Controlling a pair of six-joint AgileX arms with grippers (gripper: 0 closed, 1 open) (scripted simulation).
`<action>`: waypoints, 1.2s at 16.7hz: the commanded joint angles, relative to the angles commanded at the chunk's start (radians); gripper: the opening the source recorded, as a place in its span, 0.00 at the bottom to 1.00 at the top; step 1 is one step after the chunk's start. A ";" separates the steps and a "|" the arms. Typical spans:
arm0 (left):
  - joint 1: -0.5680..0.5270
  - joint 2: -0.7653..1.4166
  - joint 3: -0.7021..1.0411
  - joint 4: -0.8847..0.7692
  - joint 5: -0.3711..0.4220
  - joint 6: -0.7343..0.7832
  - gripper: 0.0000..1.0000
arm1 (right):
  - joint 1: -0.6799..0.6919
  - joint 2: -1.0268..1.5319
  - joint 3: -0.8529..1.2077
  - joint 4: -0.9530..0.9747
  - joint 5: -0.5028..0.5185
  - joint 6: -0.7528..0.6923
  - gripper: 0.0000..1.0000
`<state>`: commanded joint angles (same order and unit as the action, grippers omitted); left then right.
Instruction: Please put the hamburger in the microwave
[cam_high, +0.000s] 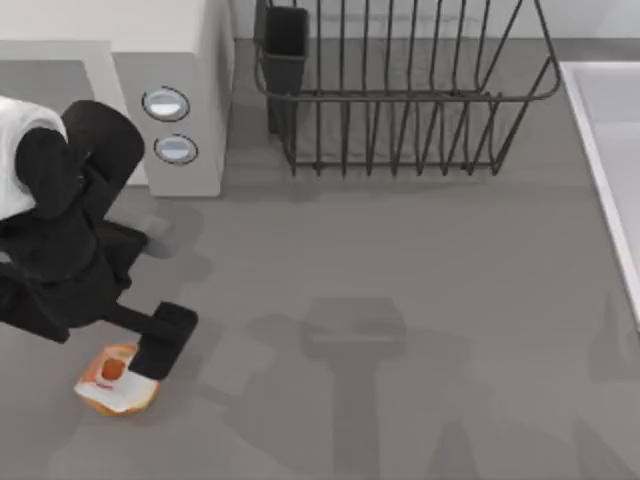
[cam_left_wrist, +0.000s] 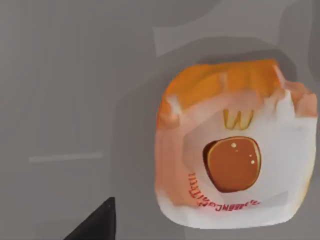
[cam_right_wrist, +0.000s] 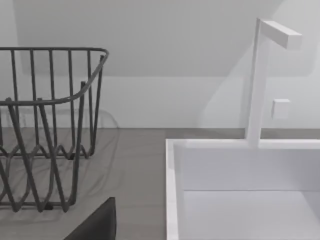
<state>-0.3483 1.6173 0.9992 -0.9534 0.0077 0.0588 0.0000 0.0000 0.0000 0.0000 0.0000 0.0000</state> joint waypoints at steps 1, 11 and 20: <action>0.000 0.000 0.000 0.000 0.000 0.000 1.00 | 0.000 0.000 0.000 0.000 0.000 0.000 1.00; 0.001 0.105 -0.107 0.223 0.000 0.002 1.00 | 0.000 0.000 0.000 0.000 0.000 0.000 1.00; 0.000 0.174 -0.171 0.344 0.000 0.003 0.92 | 0.000 0.000 0.000 0.000 0.000 0.000 1.00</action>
<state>-0.3484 1.7909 0.8285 -0.6090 0.0081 0.0615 0.0000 0.0000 0.0000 0.0000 0.0000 0.0000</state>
